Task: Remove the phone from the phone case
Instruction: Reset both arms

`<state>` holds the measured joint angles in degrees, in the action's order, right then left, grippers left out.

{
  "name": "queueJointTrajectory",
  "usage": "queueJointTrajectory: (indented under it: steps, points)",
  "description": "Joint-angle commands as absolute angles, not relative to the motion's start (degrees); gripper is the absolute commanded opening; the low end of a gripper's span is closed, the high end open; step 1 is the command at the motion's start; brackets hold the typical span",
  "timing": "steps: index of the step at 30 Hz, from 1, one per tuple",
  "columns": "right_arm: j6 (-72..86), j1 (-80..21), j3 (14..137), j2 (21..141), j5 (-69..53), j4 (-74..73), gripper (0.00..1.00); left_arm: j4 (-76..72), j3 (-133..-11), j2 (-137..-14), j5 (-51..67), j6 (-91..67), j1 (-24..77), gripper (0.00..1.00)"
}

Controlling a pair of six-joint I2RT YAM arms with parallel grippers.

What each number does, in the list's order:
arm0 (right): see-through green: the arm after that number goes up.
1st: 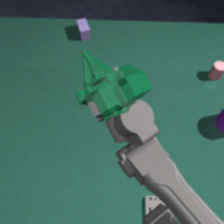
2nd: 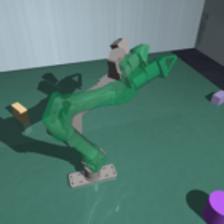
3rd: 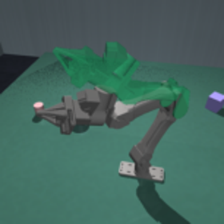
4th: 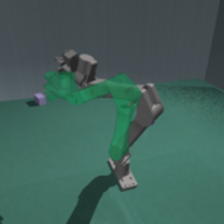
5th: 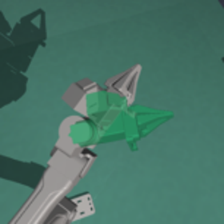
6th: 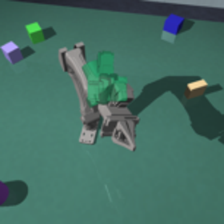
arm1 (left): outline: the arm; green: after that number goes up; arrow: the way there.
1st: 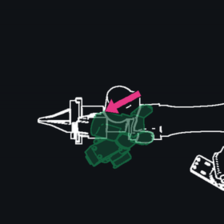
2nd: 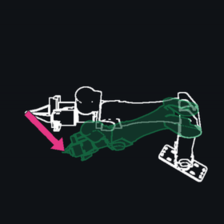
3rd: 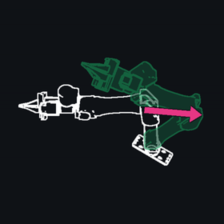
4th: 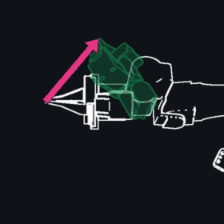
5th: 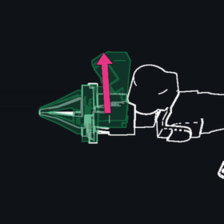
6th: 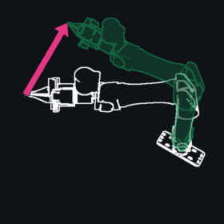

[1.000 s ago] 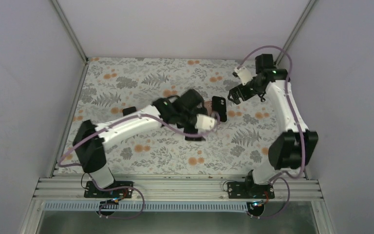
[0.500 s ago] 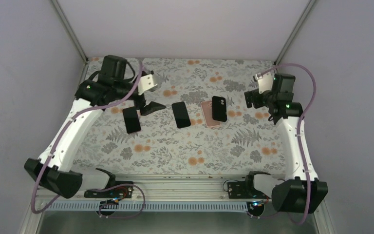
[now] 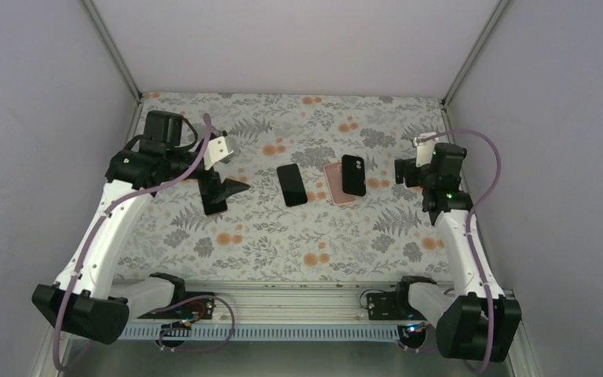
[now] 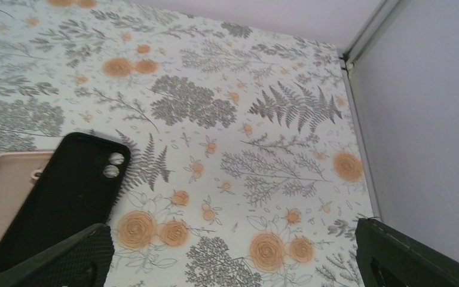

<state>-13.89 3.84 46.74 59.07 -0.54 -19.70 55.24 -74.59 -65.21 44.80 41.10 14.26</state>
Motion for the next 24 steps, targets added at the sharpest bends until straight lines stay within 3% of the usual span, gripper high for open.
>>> queueJointTrajectory:
  steps: [1, 24]
  points:
    - [-12.8, 4.4, 44.8, 59.5, 4.5, -14.8, 1.00, 52.0, -73.1, -66.1, 45.4, 39.8, 13.3, 1.00]
    - [-12.7, 4.5, 43.7, 59.4, 7.8, -13.1, 1.00, 50.0, -74.7, -68.9, 47.5, 35.8, 8.1, 1.00]
